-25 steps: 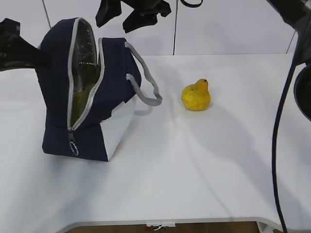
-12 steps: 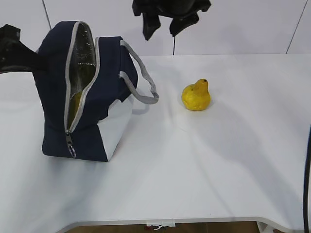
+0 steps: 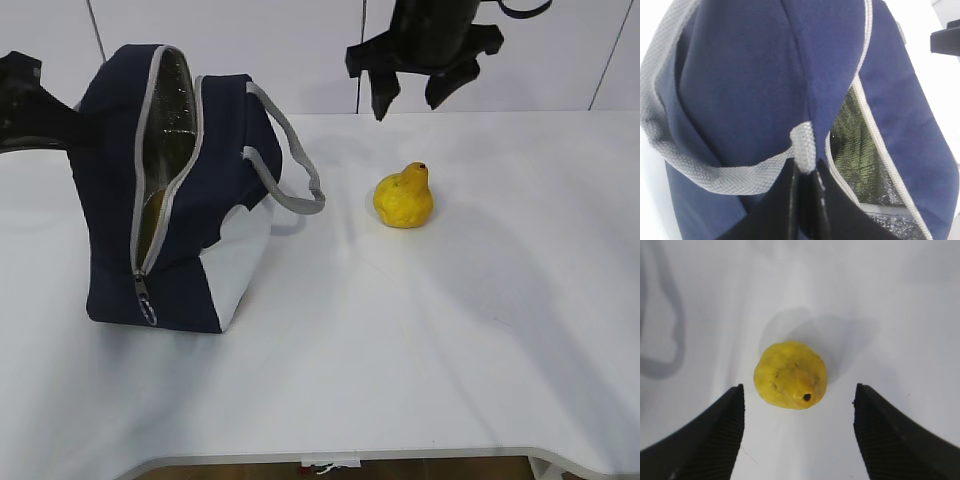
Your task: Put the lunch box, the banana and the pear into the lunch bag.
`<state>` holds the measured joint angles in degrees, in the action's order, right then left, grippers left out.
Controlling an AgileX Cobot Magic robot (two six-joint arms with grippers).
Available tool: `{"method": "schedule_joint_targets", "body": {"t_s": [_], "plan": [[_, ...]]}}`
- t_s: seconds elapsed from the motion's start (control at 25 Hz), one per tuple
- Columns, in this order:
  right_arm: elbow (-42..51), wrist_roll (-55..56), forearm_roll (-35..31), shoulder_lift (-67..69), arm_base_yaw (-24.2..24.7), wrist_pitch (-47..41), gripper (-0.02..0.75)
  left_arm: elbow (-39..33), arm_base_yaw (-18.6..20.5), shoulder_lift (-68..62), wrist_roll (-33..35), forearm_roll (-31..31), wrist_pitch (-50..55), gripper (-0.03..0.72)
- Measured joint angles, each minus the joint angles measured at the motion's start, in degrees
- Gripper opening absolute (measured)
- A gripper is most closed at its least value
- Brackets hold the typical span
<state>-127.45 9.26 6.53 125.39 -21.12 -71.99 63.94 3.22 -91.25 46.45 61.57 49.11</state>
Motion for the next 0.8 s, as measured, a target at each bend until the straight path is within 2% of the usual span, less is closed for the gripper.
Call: {"method": "schedule_joint_targets", "body": {"t_s": [0.12,0.32,0.56,0.8], "plan": [[0.44,0.47,-0.87,0.25,2.83,0.11,0.545,0.00,0.00,0.00,0.00,0.00,0.25,0.003],[0.44,0.69,-6.53,2.03,6.63,0.19,0.544,0.00,0.00,0.00,0.00,0.00,0.33,0.003],[0.44,0.73,-12.95,5.29,7.21,0.32,0.543,0.00,0.00,0.00,0.00,0.00,0.33,0.003],[0.44,0.73,-12.87,8.79,7.82,0.44,0.543,0.00,0.00,0.00,0.00,0.00,0.62,0.003]]}}
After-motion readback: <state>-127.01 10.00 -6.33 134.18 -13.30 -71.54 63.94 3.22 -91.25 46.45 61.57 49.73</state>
